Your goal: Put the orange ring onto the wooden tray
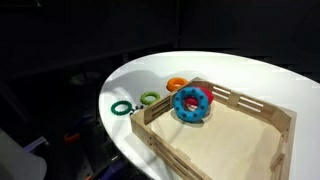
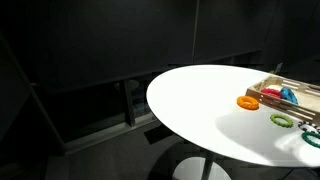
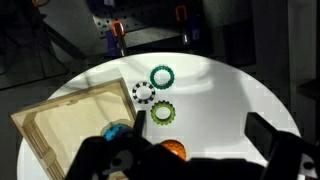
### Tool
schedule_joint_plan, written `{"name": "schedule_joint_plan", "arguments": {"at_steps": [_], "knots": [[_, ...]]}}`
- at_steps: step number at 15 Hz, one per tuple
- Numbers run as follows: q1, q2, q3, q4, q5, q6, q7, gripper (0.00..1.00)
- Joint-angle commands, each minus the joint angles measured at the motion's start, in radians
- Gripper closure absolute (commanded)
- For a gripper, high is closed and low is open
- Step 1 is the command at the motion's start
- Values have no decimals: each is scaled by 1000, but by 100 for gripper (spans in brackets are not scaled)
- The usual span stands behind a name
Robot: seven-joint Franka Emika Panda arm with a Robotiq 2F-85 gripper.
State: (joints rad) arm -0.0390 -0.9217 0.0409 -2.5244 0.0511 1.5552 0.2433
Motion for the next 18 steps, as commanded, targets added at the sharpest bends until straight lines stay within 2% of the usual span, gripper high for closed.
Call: {"name": "schedule_joint_plan", "arguments": {"at_steps": [1,9,18], "knots": [[-13,1,8,2,6,-2,-8,0],[-20,37,17,37,11,24,13,0],[-15,195,57,192,15,85,60,0]]}}
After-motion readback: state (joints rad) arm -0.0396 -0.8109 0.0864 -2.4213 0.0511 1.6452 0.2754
